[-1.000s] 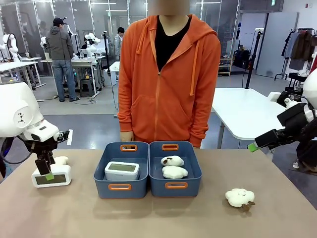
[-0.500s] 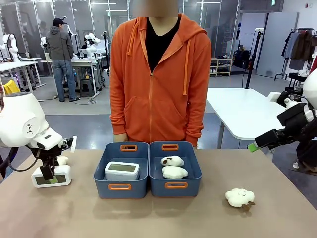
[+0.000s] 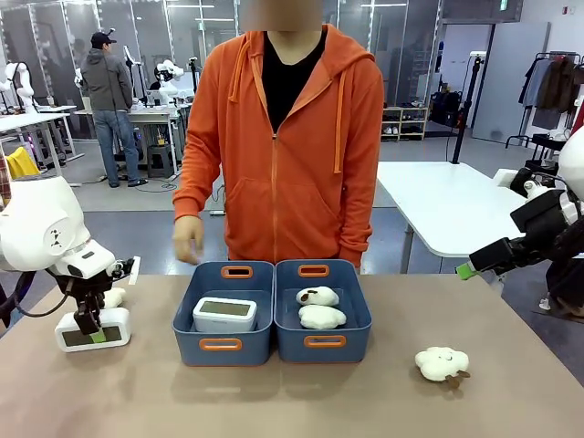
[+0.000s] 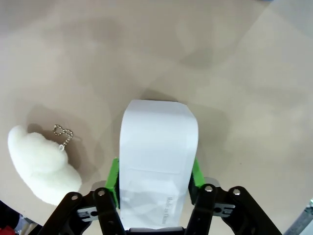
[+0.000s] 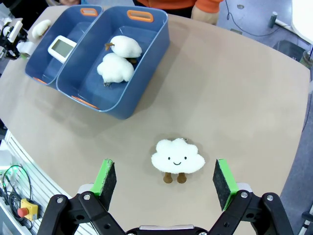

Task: Sort the digital clocks into the basket.
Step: Pick up the Digital clock from the table and place it into the empty Plastic storage basket.

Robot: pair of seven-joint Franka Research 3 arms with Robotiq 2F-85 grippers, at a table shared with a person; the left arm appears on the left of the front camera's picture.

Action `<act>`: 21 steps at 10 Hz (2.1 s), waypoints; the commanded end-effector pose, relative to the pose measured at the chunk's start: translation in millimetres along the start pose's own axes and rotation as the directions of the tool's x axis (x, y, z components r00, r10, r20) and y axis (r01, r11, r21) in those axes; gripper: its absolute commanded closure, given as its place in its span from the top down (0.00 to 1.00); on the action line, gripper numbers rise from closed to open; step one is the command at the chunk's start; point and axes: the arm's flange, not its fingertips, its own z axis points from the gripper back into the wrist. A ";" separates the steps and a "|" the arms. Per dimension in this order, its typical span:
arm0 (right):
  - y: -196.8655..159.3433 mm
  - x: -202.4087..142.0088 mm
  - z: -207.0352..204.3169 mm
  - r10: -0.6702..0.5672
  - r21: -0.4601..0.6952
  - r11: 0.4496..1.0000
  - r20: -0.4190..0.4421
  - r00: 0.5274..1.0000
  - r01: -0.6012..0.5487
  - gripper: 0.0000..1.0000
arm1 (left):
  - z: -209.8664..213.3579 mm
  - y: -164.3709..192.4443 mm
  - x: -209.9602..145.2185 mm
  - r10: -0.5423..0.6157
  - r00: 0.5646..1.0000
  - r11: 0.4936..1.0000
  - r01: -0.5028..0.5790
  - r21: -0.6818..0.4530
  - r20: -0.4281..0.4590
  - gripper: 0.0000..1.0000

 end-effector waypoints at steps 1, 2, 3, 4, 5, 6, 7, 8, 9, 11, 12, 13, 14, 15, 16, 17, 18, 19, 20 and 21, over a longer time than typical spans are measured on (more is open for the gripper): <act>-0.1 -0.2 0.6 0.017 0.000 1.000 -0.005 1.000 -0.017 1.00 | 0.7 2.5 -1.8 0.005 1.000 1.000 -0.005 -0.016 -0.014 0.00; -0.1 -0.2 0.6 0.017 0.000 1.000 -0.005 1.000 -0.017 1.00 | 1.6 2.9 -3.0 0.012 1.000 1.000 -0.012 -0.012 -0.011 0.00; -0.1 -0.2 0.6 0.017 0.000 1.000 -0.005 1.000 -0.017 1.00 | 2.2 2.5 -3.4 0.015 1.000 1.000 -0.015 -0.011 -0.010 0.02; -0.1 -0.2 0.6 0.017 0.000 1.000 -0.005 1.000 -0.017 1.00 | 2.0 1.6 -2.8 0.019 1.000 1.000 -0.019 -0.011 0.000 0.00; -0.1 -0.2 0.6 0.017 0.000 1.000 -0.005 1.000 -0.017 1.00 | 1.0 0.1 -1.7 0.039 0.999 0.999 -0.039 -0.012 0.018 0.00; -0.1 -0.2 0.6 0.017 0.000 1.000 -0.005 1.000 -0.017 1.00 | -0.1 0.4 -1.9 0.006 1.000 1.000 -0.006 -0.002 0.000 0.00; -0.1 -0.2 0.6 0.017 0.000 1.000 -0.005 1.000 -0.017 1.00 | -0.1 0.4 -1.9 0.006 1.000 1.000 -0.006 -0.002 0.000 0.00; -0.1 -0.2 0.6 0.017 0.000 1.000 -0.005 1.000 -0.017 1.00 | -0.1 0.4 -1.9 0.006 1.000 1.000 -0.006 -0.002 0.000 0.00; -0.1 -0.2 0.6 0.017 0.000 1.000 -0.005 1.000 -0.017 1.00 | -0.1 0.4 -1.9 0.006 1.000 1.000 -0.006 -0.002 0.000 0.00; -0.1 -0.2 0.6 0.017 0.000 1.000 -0.005 1.000 -0.017 1.00 | -0.1 0.4 -1.9 0.006 1.000 1.000 -0.006 -0.002 0.000 0.00; -0.1 -0.2 0.6 0.017 0.000 1.000 -0.005 1.000 -0.017 1.00 | -0.1 0.4 -1.9 0.006 1.000 1.000 -0.006 -0.002 0.000 0.00; -0.1 -0.2 0.6 0.017 0.000 1.000 -0.005 1.000 -0.017 1.00 | -0.1 0.4 -1.9 0.006 1.000 1.000 -0.006 -0.002 0.000 0.00; -0.1 -0.2 0.6 0.017 0.000 1.000 -0.005 1.000 -0.017 1.00 | -0.1 0.4 -1.9 0.006 1.000 1.000 -0.006 -0.002 0.000 0.00; -0.1 -0.2 0.6 0.017 0.000 1.000 -0.005 1.000 -0.017 1.00 | -0.1 0.4 -1.9 0.006 1.000 1.000 -0.006 -0.002 0.000 0.00; -0.1 -0.2 0.6 0.017 0.000 1.000 -0.005 1.000 -0.017 1.00 | -0.1 0.4 -1.9 0.006 1.000 1.000 -0.006 -0.002 0.000 0.00; -0.1 -0.2 0.6 0.017 0.000 1.000 -0.005 1.000 -0.017 1.00 | -0.1 0.4 -1.9 0.006 1.000 1.000 -0.006 -0.002 0.000 0.00; -0.1 -0.2 0.6 0.017 0.000 1.000 -0.005 1.000 -0.017 1.00 | -0.1 0.4 -1.9 0.006 1.000 1.000 -0.006 -0.002 0.000 0.00; -0.1 -0.2 0.6 0.017 0.000 1.000 -0.005 1.000 -0.017 1.00 | -0.1 0.4 -1.9 0.006 1.000 1.000 -0.006 -0.002 0.000 0.00; -0.1 -0.2 0.6 0.017 0.000 1.000 -0.005 1.000 -0.017 1.00 | -0.1 0.4 -1.9 0.006 1.000 1.000 -0.006 -0.002 0.000 0.00; -0.1 -0.2 0.6 0.017 0.000 1.000 -0.005 1.000 -0.017 1.00 | -0.1 0.4 -1.9 0.006 1.000 1.000 -0.006 -0.002 0.000 0.00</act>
